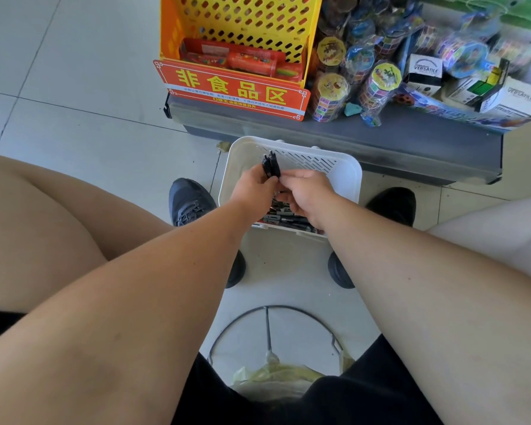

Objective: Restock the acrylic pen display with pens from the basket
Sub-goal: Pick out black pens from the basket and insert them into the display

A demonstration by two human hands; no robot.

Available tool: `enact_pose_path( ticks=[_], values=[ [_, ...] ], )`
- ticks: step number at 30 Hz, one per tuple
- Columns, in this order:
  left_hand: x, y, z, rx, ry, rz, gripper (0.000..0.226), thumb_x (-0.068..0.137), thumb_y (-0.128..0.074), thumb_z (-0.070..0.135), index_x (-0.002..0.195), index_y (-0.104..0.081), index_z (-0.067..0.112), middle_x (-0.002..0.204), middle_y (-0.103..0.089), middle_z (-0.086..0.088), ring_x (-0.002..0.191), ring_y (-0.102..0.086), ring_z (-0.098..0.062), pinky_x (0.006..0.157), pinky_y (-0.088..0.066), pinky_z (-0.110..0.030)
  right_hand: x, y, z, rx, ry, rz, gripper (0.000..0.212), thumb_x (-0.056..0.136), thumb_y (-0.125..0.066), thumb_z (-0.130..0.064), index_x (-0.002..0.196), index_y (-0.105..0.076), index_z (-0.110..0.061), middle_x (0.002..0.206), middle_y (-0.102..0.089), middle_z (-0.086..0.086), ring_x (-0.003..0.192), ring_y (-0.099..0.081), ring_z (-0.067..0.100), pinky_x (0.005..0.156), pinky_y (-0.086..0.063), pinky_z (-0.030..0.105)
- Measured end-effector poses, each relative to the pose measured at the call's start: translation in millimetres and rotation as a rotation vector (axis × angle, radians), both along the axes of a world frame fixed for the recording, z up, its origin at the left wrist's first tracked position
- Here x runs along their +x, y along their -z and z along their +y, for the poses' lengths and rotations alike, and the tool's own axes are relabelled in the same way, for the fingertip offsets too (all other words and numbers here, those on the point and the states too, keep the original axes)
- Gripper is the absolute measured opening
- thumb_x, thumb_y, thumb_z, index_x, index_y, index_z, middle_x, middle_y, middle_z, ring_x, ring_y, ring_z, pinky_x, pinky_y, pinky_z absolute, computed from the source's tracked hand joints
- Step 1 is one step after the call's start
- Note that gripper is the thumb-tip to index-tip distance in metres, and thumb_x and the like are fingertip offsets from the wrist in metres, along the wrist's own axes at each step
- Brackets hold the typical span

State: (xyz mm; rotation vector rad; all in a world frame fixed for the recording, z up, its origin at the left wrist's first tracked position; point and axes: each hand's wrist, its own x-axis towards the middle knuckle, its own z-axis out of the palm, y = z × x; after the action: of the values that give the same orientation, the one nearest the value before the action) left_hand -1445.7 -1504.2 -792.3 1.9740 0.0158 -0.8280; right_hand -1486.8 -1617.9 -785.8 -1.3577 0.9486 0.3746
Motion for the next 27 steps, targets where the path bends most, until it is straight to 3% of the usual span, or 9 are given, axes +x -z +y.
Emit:
enact_pose_path(
  ticks=[5,8,11,14,16,18,21,24,27],
  values=[
    [7,10,-2,-0.015,-0.034,0.032,0.022,0.1,-0.048,0.015,0.115,-0.062,0.021,0.1,-0.072,0.0,0.095,-0.068,-0.018,0.091,-0.054,-0.038,9,14,5,-0.124,0.015,0.058,0.009,0.095,-0.064,-0.026,0.099,-0.072,-0.027,0.078,-0.075,-0.007,0.057,-0.061,0.005,0.054,-0.046,0.023],
    [12,21,-4,0.018,-0.073,0.091,0.013,0.1,-0.051,0.024,0.107,-0.061,0.021,0.1,-0.072,-0.005,0.095,-0.068,-0.025,0.089,-0.055,-0.042,16,20,4,-0.191,0.007,0.062,0.009,0.095,-0.064,-0.026,0.087,-0.069,-0.028,0.073,-0.074,-0.007,0.057,-0.06,0.006,0.054,-0.049,0.021],
    [19,32,-3,0.074,-0.07,0.145,0.019,0.101,-0.05,0.029,0.112,-0.062,0.018,0.097,-0.069,-0.006,0.091,-0.066,-0.025,0.084,-0.056,-0.039,17,36,0,-0.321,-0.079,0.072,0.015,0.096,-0.06,-0.03,0.087,-0.07,-0.025,0.076,-0.073,-0.005,0.069,-0.066,0.013,0.069,-0.057,0.029],
    [30,42,1,0.122,-0.092,0.24,0.026,0.102,-0.047,0.033,0.119,-0.06,0.018,0.1,-0.068,-0.005,0.092,-0.067,-0.024,0.087,-0.056,-0.041,13,51,-5,-0.427,-0.218,0.119,0.016,0.096,-0.053,-0.026,0.103,-0.067,-0.029,0.106,-0.069,0.001,0.094,-0.066,0.021,0.088,-0.057,0.04],
    [35,46,1,0.157,-0.112,0.307,0.022,0.102,-0.045,0.033,0.113,-0.058,0.019,0.102,-0.069,-0.007,0.093,-0.069,-0.027,0.088,-0.057,-0.045,11,54,-10,-0.448,-0.301,0.193,0.036,0.096,-0.051,-0.02,0.13,-0.058,-0.03,0.127,-0.06,0.002,0.112,-0.059,0.026,0.1,-0.051,0.044],
    [37,54,1,0.174,-0.176,0.365,0.017,0.103,-0.045,0.03,0.102,-0.057,0.018,0.102,-0.068,-0.009,0.094,-0.069,-0.029,0.089,-0.057,-0.047,9,58,-14,-0.489,-0.381,0.235,0.049,0.097,-0.049,-0.018,0.144,-0.046,-0.031,0.14,-0.053,0.004,0.124,-0.052,0.029,0.108,-0.043,0.043],
    [40,62,-1,0.186,-0.285,0.455,0.017,0.103,-0.045,0.025,0.089,-0.052,0.018,0.109,-0.068,-0.012,0.099,-0.068,-0.03,0.09,-0.057,-0.048,10,66,-14,-0.467,-0.441,0.268,0.056,0.098,-0.047,-0.015,0.151,-0.038,-0.032,0.149,-0.047,0.006,0.132,-0.047,0.031,0.111,-0.038,0.039],
    [41,64,-4,0.182,-0.391,0.52,0.014,0.105,-0.044,0.021,0.099,-0.053,0.011,0.105,-0.068,-0.009,0.098,-0.068,-0.027,0.089,-0.057,-0.045,13,74,-11,-0.434,-0.506,0.292,0.059,0.096,-0.051,-0.016,0.151,-0.037,-0.032,0.148,-0.048,0.008,0.128,-0.05,0.03,0.104,-0.042,0.034],
    [42,70,-7,0.173,-0.394,0.525,0.012,0.101,-0.049,0.017,0.105,-0.055,0.008,0.11,-0.069,-0.015,0.092,-0.071,-0.03,0.077,-0.062,-0.042,13,75,-9,-0.49,-0.548,0.273,0.055,0.095,-0.056,-0.017,0.147,-0.044,-0.032,0.137,-0.058,0.007,0.119,-0.057,0.03,0.1,-0.046,0.036]
  ],
)
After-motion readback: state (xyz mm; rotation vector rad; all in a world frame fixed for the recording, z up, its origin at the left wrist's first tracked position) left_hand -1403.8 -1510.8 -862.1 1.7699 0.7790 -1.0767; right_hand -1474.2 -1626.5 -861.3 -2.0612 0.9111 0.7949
